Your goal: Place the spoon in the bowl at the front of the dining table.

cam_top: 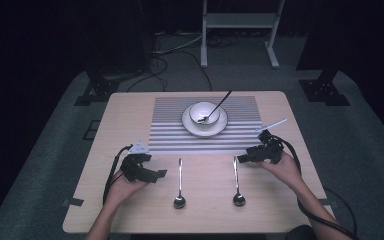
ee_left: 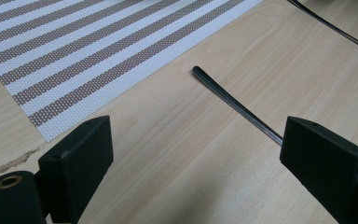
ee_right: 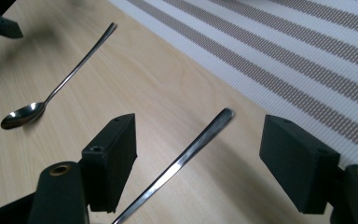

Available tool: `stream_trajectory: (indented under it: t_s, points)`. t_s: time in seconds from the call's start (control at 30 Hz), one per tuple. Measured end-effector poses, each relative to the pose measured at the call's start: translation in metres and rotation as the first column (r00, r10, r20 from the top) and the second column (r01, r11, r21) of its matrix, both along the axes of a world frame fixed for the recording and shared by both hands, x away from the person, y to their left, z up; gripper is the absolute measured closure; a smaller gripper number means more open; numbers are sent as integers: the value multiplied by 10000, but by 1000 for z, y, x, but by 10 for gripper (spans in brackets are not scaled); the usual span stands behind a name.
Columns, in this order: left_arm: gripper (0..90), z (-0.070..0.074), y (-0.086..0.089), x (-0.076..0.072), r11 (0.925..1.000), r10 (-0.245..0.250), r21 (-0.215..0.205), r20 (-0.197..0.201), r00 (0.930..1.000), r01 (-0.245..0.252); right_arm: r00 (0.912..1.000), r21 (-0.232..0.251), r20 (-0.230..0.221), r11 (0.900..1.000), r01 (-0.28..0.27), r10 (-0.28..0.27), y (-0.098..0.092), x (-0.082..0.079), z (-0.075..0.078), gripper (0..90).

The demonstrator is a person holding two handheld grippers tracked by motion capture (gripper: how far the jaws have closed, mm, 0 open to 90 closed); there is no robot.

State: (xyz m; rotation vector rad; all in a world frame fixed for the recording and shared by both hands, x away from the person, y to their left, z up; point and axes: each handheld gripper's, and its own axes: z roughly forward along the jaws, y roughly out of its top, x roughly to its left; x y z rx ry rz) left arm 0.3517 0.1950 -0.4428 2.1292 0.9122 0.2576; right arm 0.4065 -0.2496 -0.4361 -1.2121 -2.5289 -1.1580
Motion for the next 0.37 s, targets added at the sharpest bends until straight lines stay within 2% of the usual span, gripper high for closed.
stream_trajectory:
  t_s: [0.13, 0.23, 0.37]
  points:
    - [85, 0, -1, -1, 10000, -37, 59, 24, 10000, 37, 9997, 33, 198, 9999, 153, -154, -3, -13, -4, 250]
    - [85, -1, -1, -1, 10000, -18, 61, 16, 10000, 18, 9993, 386, 226, 9988, 285, -294, -6, -22, -8, 244]
    - [85, 0, -1, 0, 10000, 7, -1, 73, 10000, -7, 9994, 577, 245, 9980, 248, -262, -5, -37, -14, 228]
